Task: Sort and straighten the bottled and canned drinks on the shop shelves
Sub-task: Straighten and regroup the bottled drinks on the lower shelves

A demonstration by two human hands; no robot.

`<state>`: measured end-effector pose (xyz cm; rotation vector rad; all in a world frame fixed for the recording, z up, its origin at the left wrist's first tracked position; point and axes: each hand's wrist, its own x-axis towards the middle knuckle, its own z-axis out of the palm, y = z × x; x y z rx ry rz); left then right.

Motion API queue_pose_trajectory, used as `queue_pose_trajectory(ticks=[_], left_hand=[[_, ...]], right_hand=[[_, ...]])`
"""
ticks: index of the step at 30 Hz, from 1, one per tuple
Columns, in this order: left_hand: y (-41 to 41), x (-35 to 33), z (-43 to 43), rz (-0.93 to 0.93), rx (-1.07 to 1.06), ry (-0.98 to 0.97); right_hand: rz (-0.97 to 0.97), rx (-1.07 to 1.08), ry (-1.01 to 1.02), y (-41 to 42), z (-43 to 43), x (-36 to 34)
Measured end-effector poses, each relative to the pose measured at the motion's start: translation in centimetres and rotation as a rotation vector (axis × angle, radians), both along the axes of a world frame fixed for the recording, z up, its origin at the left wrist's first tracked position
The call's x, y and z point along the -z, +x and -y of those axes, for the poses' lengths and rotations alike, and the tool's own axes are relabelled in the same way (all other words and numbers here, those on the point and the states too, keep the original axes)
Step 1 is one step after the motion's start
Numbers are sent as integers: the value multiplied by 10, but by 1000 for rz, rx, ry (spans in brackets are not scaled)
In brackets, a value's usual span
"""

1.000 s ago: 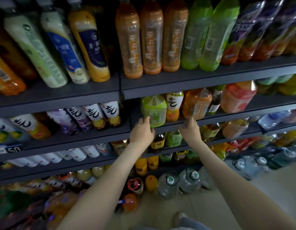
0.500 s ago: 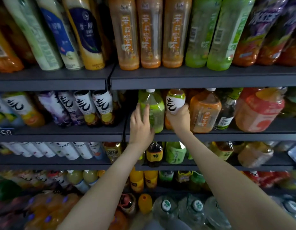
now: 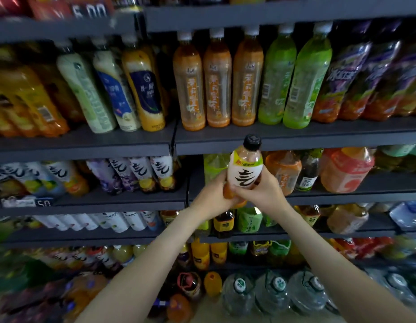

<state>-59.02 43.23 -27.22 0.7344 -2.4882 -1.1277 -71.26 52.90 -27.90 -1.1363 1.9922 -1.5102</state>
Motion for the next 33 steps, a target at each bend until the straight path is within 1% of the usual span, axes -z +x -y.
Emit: queue_pose_trajectory(ticks=[3, 7, 12, 15, 18, 21, 24, 29, 33], left_hand=[[13, -30, 5, -70, -32, 74], [34, -55, 17, -109, -109, 80], [59, -59, 24, -217, -289, 48], [70, -59, 25, -260, -376, 42], [82, -64, 28, -267, -403, 31], [98, -68, 34, -243, -442, 12], [122, -65, 45, -254, -492, -25], [171, -55, 65, -249, -477, -112], [223, -39, 106, -265, -534, -217]], right_hand=[[38, -39, -45, 14, 4, -35], [86, -101, -95, 34, 19, -61], [42, -122, -127, 60, 45, -65], [-31, -149, -122, 73, 55, -68], [-76, -169, -147, 84, 64, -74], [-53, -199, -175, 99, 76, -73], [-3, -257, -179, 118, 91, -71], [56, -316, -202, 154, 116, -63], [101, -332, -268, 188, 149, -68]])
